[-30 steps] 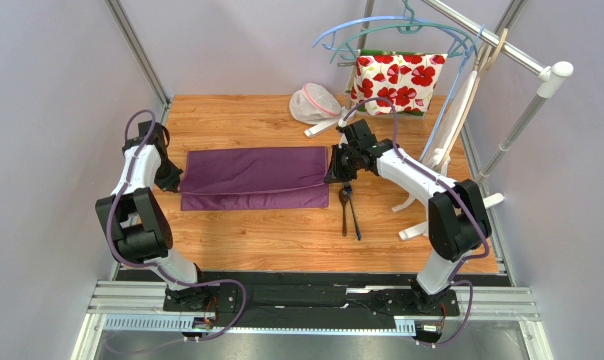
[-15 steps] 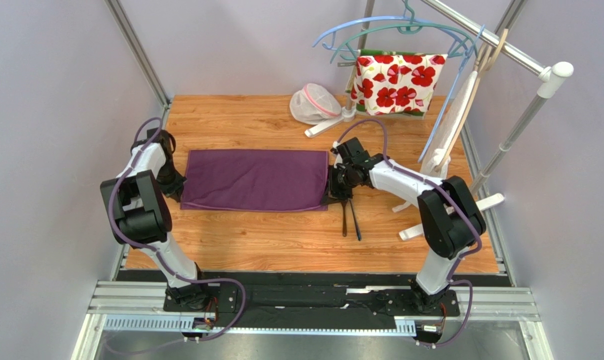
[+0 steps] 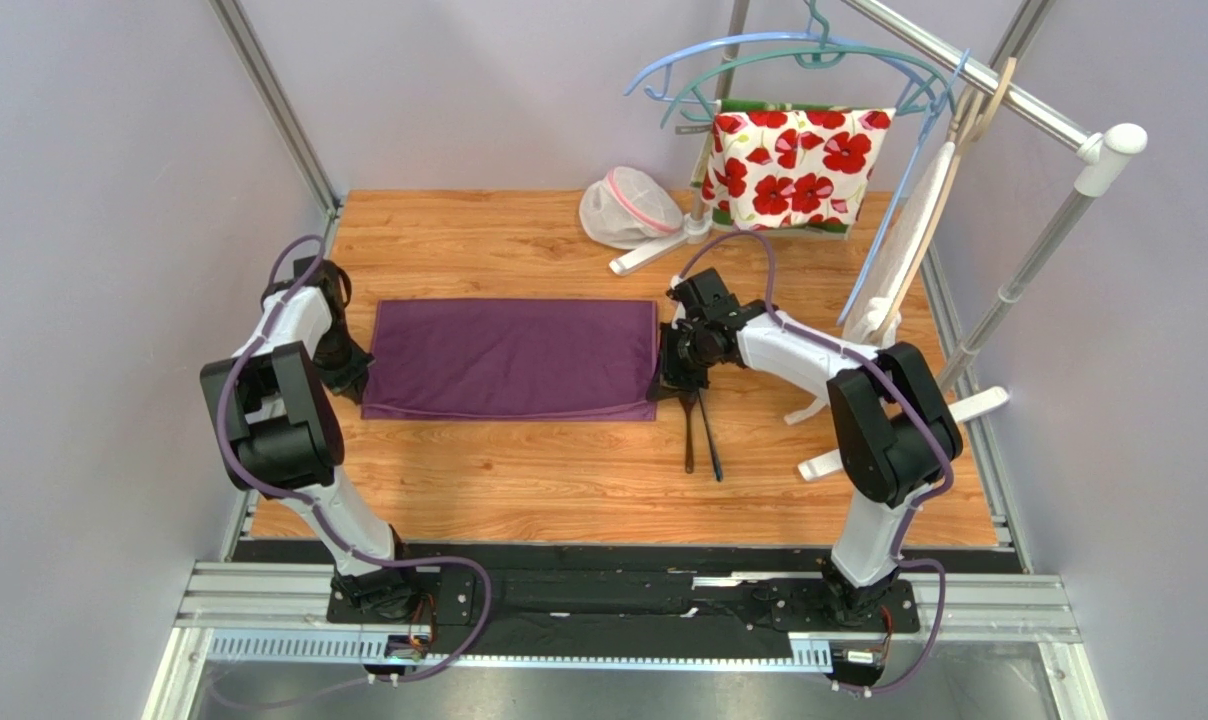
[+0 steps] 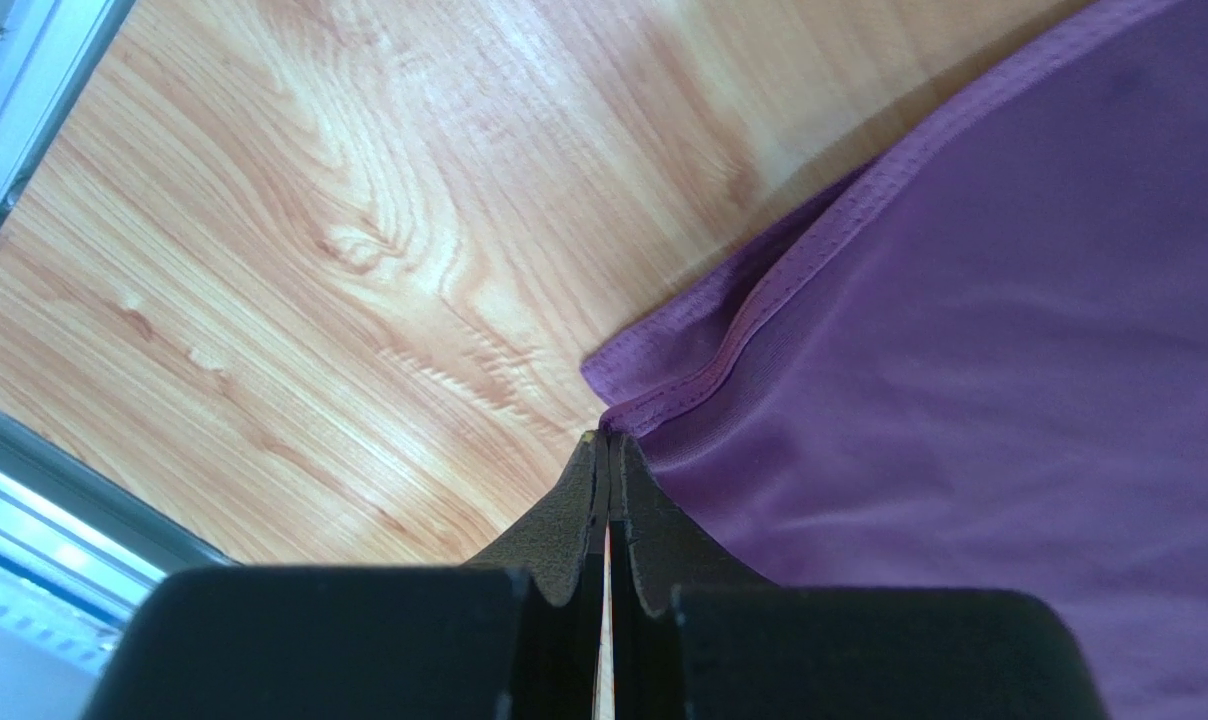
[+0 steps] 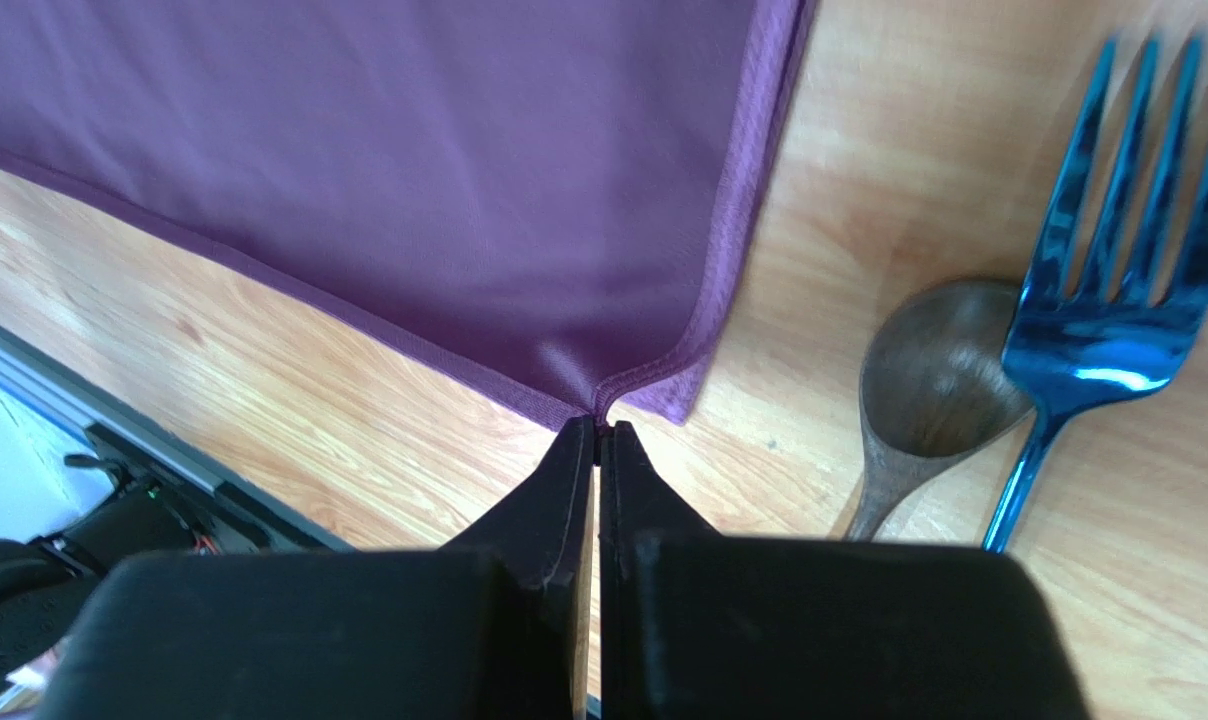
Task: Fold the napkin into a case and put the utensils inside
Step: Fold and flatten the napkin at the center of the board.
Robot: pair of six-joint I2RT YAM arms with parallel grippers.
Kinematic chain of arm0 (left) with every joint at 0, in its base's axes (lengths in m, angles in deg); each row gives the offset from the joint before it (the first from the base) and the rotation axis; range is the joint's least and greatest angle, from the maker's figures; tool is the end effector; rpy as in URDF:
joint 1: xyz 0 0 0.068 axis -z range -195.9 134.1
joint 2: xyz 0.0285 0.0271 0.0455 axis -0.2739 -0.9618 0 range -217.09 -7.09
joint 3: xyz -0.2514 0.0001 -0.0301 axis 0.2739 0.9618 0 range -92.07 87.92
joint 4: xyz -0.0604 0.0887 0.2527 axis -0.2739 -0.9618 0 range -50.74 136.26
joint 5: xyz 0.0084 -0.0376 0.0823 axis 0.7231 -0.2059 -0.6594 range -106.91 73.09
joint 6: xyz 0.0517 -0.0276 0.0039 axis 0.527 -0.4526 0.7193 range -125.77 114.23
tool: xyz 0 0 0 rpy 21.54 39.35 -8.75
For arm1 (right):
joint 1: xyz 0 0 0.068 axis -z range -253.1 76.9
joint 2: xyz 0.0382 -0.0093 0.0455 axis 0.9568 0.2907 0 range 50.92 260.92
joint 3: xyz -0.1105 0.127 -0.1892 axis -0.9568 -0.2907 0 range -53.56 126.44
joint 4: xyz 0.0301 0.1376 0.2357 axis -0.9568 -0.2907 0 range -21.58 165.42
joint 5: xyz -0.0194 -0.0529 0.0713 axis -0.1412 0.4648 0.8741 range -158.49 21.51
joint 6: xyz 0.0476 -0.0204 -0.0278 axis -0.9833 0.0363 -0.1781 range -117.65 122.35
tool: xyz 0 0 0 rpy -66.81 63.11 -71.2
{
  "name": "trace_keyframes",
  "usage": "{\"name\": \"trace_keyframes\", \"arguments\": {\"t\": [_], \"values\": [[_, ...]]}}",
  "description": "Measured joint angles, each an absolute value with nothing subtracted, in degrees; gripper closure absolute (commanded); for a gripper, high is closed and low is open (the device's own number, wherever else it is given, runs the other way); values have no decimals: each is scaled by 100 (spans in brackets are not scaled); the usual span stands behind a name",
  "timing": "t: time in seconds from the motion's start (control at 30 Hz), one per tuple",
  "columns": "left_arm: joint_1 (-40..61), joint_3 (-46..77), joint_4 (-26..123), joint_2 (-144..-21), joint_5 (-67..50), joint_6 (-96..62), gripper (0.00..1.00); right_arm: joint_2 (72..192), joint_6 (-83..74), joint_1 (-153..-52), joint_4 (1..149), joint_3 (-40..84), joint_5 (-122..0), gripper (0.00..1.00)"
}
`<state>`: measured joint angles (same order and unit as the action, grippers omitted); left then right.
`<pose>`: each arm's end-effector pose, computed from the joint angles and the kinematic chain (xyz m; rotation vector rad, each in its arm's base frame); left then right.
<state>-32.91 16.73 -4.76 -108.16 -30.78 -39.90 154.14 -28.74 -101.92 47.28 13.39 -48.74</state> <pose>0.3215 0.1091 0.1618 -1.2914 2.6330 0.3178 0.3167 0.1905 0.1431 -0.0559 2.8324 0.7479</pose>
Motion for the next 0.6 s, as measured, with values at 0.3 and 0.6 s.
{"name": "trace_keyframes", "arguments": {"t": [0.3,0.6], "values": [[-3291,827,-400,-10285,-2538,-4104,100,15418,-2627,-10074,4298,3414,-5346,100],[-3289,800,-314,-10115,-2576,-4124,100,15381,-2594,-9921,4623,3652,-5252,100]]}}
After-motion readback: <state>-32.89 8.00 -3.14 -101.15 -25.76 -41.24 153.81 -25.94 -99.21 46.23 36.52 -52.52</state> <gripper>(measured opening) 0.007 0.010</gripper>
